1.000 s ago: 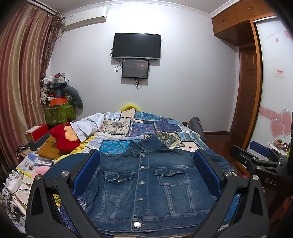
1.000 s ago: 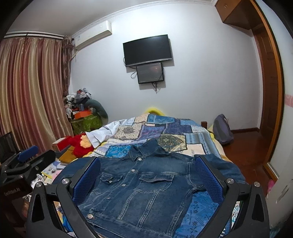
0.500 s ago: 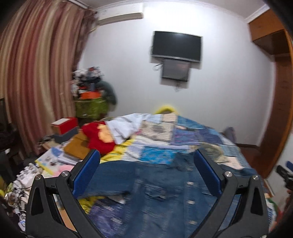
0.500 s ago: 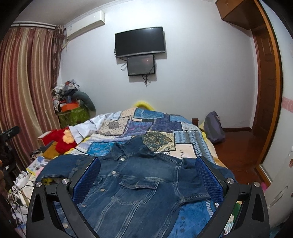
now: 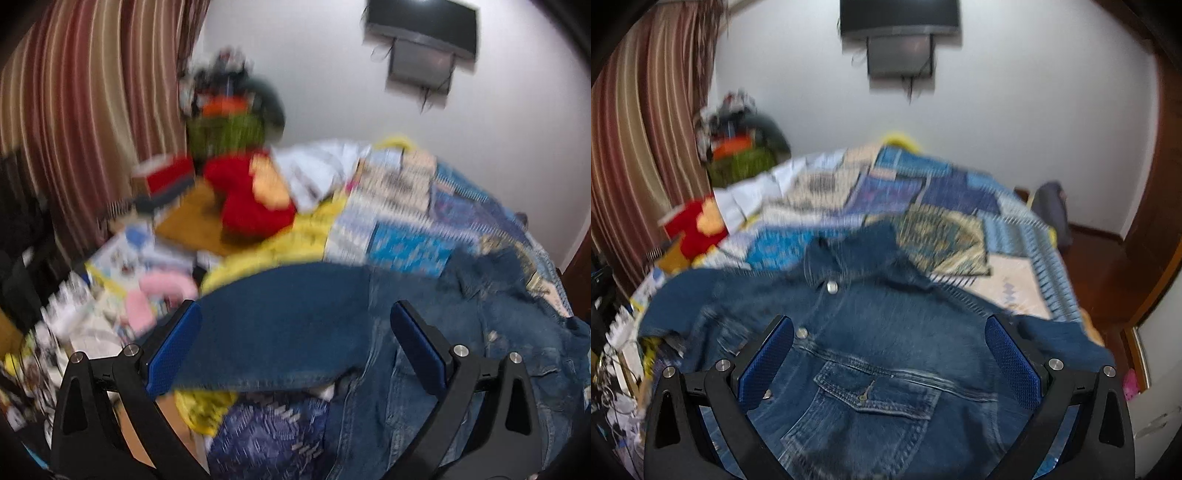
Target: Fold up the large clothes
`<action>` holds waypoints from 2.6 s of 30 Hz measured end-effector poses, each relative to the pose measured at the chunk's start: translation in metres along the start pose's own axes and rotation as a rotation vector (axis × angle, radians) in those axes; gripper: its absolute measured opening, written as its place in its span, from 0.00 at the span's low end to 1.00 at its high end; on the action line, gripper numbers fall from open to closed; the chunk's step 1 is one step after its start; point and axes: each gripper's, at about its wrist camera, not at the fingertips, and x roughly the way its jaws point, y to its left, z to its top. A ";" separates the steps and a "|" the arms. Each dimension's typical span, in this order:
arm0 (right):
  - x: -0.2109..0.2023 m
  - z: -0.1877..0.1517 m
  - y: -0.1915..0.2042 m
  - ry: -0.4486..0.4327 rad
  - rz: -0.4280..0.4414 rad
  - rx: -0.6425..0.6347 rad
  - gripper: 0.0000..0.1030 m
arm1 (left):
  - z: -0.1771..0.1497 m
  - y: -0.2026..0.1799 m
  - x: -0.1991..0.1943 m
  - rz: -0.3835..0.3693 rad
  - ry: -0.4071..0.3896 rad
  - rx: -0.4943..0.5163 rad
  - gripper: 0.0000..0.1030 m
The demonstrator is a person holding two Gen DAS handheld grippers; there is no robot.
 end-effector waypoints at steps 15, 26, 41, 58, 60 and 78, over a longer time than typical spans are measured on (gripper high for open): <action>0.093 -0.022 0.036 0.276 0.149 -0.102 1.00 | -0.075 0.027 0.100 -0.275 0.428 -0.442 0.64; 0.088 -0.022 0.024 0.278 0.161 -0.046 1.00 | -0.018 0.012 0.124 -0.200 0.351 -0.417 0.39; 0.027 -0.017 -0.009 0.174 0.141 0.012 1.00 | 0.021 -0.168 0.048 -0.129 0.036 0.250 0.07; -0.019 -0.024 -0.042 0.109 0.143 0.093 1.00 | -0.041 -0.090 0.095 -0.287 0.367 -0.070 0.71; -0.014 -0.024 -0.038 0.119 0.159 0.106 1.00 | -0.040 -0.068 0.093 -0.317 0.360 -0.158 0.71; -0.024 -0.027 -0.045 0.085 0.166 0.104 1.00 | 0.055 -0.140 0.040 -0.144 0.038 0.124 0.05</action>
